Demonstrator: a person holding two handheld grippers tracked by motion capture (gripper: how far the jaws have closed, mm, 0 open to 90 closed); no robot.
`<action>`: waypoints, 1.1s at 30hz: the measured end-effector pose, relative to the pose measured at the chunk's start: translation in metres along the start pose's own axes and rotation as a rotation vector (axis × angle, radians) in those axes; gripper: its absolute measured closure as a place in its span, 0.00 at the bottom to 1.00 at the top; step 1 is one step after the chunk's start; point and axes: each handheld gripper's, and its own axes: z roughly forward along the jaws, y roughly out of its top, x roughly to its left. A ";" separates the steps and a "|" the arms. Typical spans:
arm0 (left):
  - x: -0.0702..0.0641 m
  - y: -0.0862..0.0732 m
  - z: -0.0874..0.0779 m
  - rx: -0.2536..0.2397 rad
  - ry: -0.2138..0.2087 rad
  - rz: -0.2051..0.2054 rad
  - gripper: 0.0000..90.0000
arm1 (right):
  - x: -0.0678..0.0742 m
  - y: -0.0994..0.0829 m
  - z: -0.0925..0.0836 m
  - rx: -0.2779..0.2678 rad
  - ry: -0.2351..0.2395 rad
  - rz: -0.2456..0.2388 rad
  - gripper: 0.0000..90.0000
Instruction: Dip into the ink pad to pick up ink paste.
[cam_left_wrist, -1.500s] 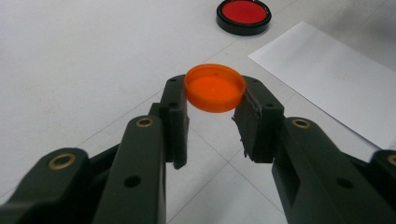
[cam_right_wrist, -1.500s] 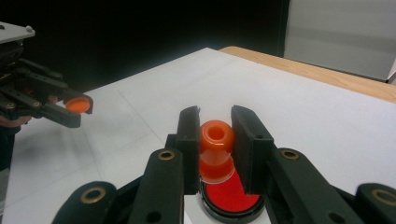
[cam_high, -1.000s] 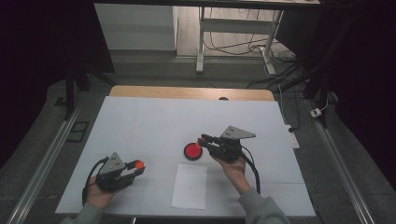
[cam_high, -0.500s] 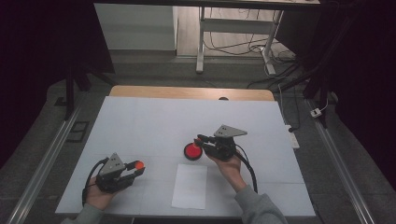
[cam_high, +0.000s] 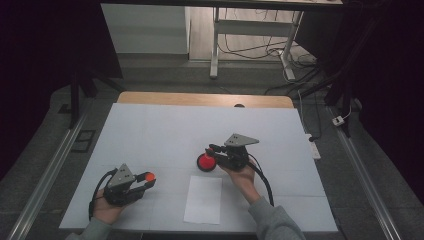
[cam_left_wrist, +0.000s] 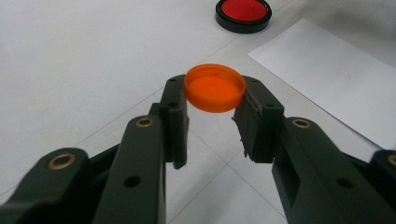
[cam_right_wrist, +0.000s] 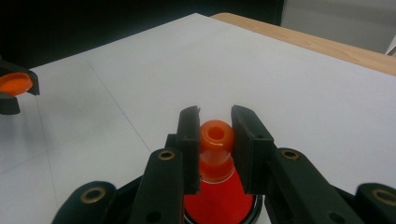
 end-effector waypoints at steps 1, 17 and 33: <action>0.000 0.000 0.000 0.001 0.000 0.000 0.72 | 0.000 0.000 0.001 0.000 -0.001 0.000 0.81; 0.001 -0.001 -0.001 -0.001 -0.003 0.000 0.72 | -0.002 -0.006 0.017 0.046 -0.013 -0.013 0.81; 0.002 -0.002 -0.001 0.002 -0.001 -0.003 0.72 | -0.004 -0.013 0.024 0.095 -0.029 -0.031 0.81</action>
